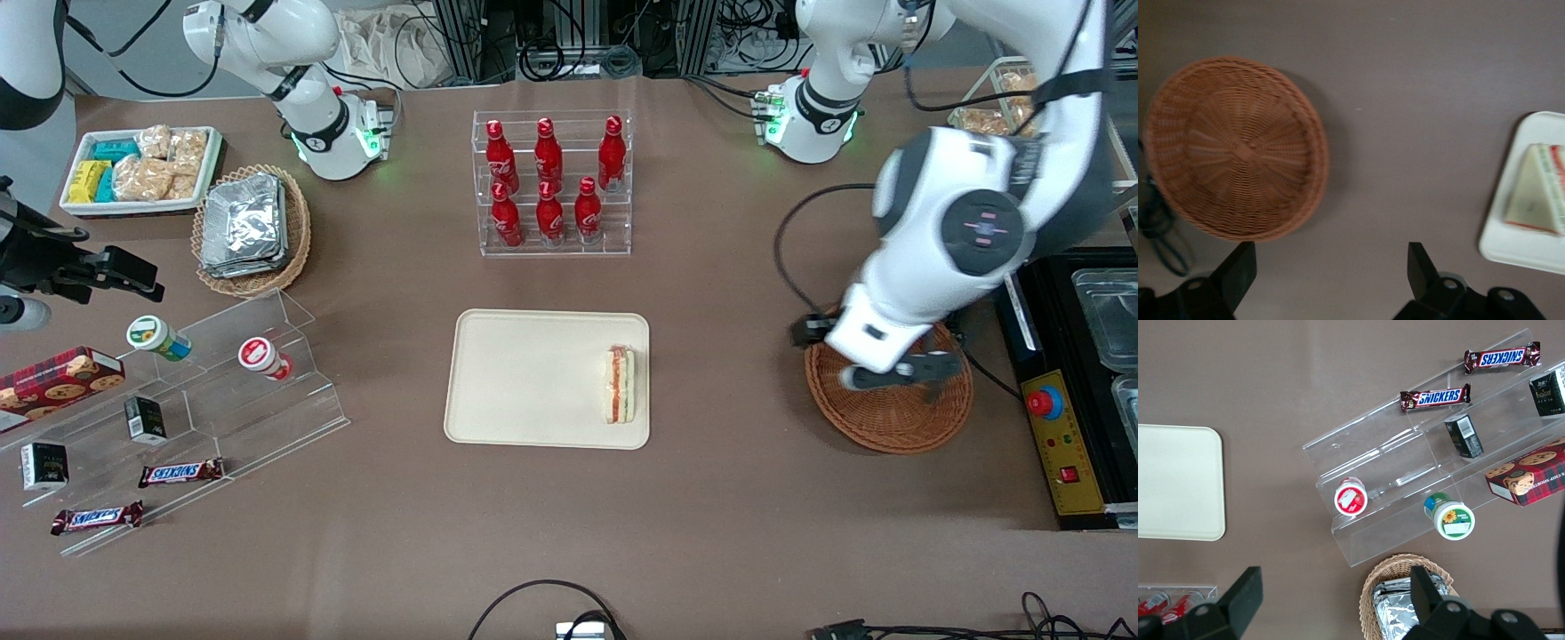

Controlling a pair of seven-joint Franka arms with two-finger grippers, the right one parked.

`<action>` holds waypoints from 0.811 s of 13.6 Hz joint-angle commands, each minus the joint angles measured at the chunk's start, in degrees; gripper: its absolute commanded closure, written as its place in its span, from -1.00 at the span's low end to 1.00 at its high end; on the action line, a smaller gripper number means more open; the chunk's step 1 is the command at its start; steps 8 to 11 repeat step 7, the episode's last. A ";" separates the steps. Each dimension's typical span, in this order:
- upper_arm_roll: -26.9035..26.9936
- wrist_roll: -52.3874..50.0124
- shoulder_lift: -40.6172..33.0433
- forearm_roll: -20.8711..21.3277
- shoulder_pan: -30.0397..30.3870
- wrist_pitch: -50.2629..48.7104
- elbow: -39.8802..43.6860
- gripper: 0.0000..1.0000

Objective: Place sandwich from basket to tray

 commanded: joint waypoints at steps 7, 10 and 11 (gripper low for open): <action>4.26 20.74 -0.84 0.82 7.38 -4.29 4.11 -1.00; 4.26 20.74 -0.84 0.82 7.38 -4.29 4.11 -1.00; 4.26 20.74 -0.84 0.82 7.38 -4.29 4.11 -1.00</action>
